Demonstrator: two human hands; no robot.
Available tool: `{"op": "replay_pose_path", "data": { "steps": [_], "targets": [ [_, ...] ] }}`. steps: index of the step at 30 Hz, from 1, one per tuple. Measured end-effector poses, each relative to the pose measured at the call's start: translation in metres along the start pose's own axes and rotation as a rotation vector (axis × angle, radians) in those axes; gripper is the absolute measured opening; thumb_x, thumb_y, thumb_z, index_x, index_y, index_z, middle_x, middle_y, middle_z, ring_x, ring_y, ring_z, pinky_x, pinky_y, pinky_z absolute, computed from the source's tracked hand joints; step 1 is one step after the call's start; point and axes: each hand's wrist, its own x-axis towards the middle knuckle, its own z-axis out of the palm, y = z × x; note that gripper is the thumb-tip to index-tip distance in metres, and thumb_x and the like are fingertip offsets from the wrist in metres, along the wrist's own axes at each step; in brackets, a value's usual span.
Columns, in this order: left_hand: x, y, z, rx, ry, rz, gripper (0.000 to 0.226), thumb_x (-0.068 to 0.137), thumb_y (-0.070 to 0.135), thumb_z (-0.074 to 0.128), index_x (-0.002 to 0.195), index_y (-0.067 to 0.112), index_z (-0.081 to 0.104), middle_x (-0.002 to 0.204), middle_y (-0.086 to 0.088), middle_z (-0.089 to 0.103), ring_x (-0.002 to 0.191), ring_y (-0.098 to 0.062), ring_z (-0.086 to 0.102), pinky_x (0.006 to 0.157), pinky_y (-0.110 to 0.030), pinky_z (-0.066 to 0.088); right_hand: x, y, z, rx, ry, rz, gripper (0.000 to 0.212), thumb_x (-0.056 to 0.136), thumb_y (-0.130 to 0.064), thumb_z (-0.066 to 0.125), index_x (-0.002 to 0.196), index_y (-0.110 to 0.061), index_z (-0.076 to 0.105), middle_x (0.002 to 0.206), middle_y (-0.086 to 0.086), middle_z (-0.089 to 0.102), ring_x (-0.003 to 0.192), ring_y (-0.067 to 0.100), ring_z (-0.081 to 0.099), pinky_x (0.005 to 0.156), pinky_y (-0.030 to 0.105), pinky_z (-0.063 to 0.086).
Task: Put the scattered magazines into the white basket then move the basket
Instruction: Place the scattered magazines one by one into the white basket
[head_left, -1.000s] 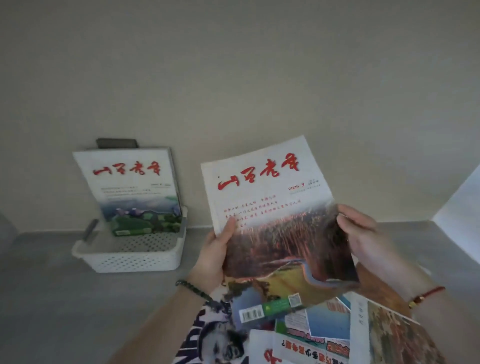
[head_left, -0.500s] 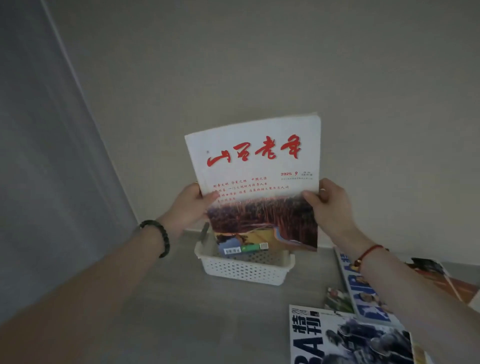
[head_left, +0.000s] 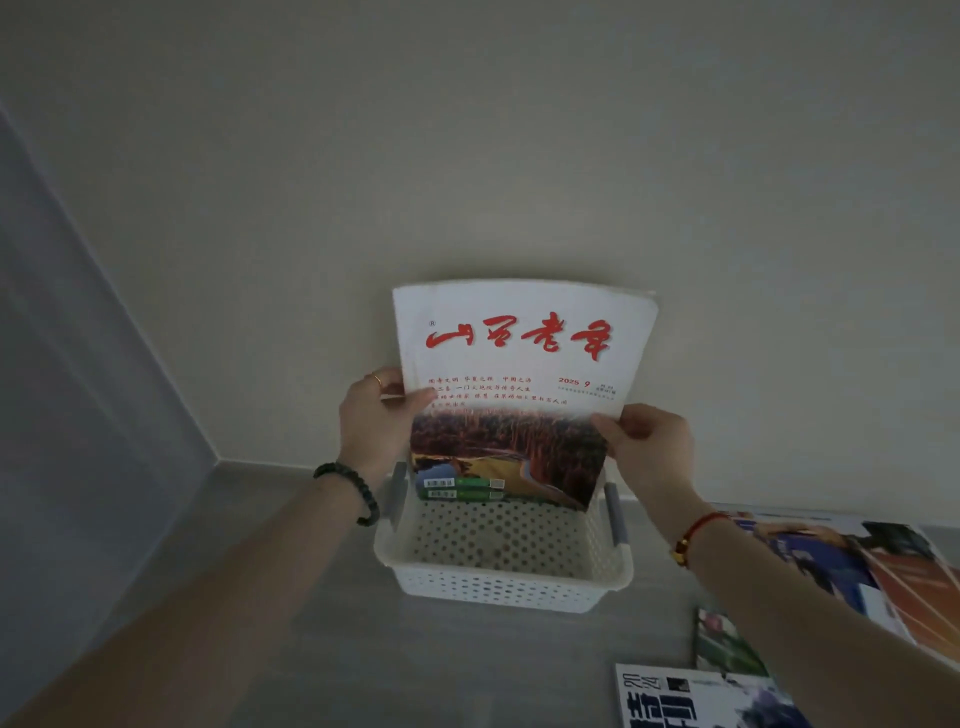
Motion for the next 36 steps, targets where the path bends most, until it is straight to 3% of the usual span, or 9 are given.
{"op": "replay_pose_path", "data": {
  "steps": [4,9,12,18,23,27,29,33,36],
  "targets": [
    [0.003,-0.024,0.012,0.034,0.066,-0.03,0.016,0.077,0.012,0.068,0.086,0.013,0.055,0.092,-0.006,0.064,0.085,-0.02,0.061,0.082,-0.037,0.053,-0.002,0.024,0.012,-0.004,-0.011,0.067,0.008,0.079,-0.02,0.066,0.078,-0.012,0.067,0.072,0.005,0.066,0.069,0.02,0.06,0.062,0.021,0.043],
    [0.007,-0.035,0.02,-0.001,0.066,-0.014,0.024,0.082,0.016,0.063,0.105,0.014,0.054,0.102,-0.001,0.06,0.095,-0.017,0.057,0.09,-0.034,0.048,0.001,0.025,0.017,0.064,0.081,0.036,0.025,0.082,-0.018,0.064,0.105,-0.014,0.055,0.087,-0.004,0.059,0.075,0.011,0.056,0.063,0.019,0.041],
    [0.007,-0.038,0.023,-0.012,0.024,-0.036,0.018,0.087,0.015,0.056,0.104,0.011,0.062,0.098,-0.004,0.065,0.094,-0.022,0.063,0.089,-0.04,0.052,0.007,0.02,0.021,0.036,0.067,0.022,0.019,0.084,-0.017,0.06,0.102,-0.012,0.061,0.087,-0.001,0.062,0.076,0.015,0.057,0.067,0.022,0.042],
    [0.008,-0.041,0.02,0.009,-0.01,0.008,0.024,0.092,0.008,0.046,0.107,0.007,0.064,0.108,-0.012,0.066,0.099,-0.026,0.061,0.081,-0.031,0.052,0.017,0.018,0.017,-0.036,0.1,0.0,0.014,0.079,-0.019,0.066,0.089,-0.01,0.069,0.076,0.002,0.066,0.07,0.02,0.062,0.07,0.029,0.049],
    [0.004,-0.036,0.02,0.13,0.044,0.005,0.028,0.091,0.019,0.049,0.112,0.006,0.063,0.112,-0.01,0.066,0.088,-0.014,0.056,0.069,-0.007,0.044,0.022,0.016,0.01,-0.054,0.013,0.044,0.02,0.078,-0.02,0.068,0.096,-0.009,0.068,0.077,-0.001,0.063,0.071,0.018,0.061,0.072,0.024,0.044],
    [-0.012,-0.032,0.016,0.048,0.139,-0.101,0.039,0.087,0.03,0.055,0.118,0.007,0.055,0.122,-0.009,0.059,0.102,-0.02,0.056,0.094,-0.031,0.045,0.018,0.018,-0.014,-0.009,-0.059,0.07,0.023,0.078,-0.017,0.068,0.099,-0.011,0.066,0.085,0.007,0.068,0.078,0.023,0.065,0.079,0.038,0.054],
    [-0.025,-0.03,0.014,0.02,0.168,-0.099,0.033,0.087,0.03,0.056,0.112,0.01,0.054,0.116,-0.008,0.059,0.099,-0.021,0.056,0.092,-0.033,0.046,0.011,0.023,-0.037,0.036,-0.057,0.097,0.018,0.079,-0.013,0.067,0.097,-0.013,0.066,0.087,0.011,0.069,0.077,0.025,0.067,0.076,0.039,0.056],
    [-0.06,-0.017,0.021,0.047,0.056,-0.024,0.02,0.088,0.03,0.054,0.101,0.014,0.055,0.097,0.002,0.055,0.1,-0.026,0.058,0.091,-0.046,0.049,-0.006,0.039,-0.101,0.053,-0.039,0.094,0.011,0.081,-0.006,0.063,0.086,-0.014,0.067,0.084,0.011,0.069,0.063,0.018,0.067,0.059,0.023,0.058],
    [-0.088,-0.001,0.041,0.084,-0.068,0.058,0.02,0.089,0.033,0.052,0.099,0.016,0.056,0.094,0.001,0.058,0.098,-0.024,0.06,0.091,-0.041,0.05,-0.024,0.056,-0.154,0.02,-0.042,0.111,0.011,0.08,-0.005,0.064,0.084,-0.014,0.068,0.08,0.008,0.068,0.05,0.005,0.065,0.058,0.023,0.057]
  ]
}}
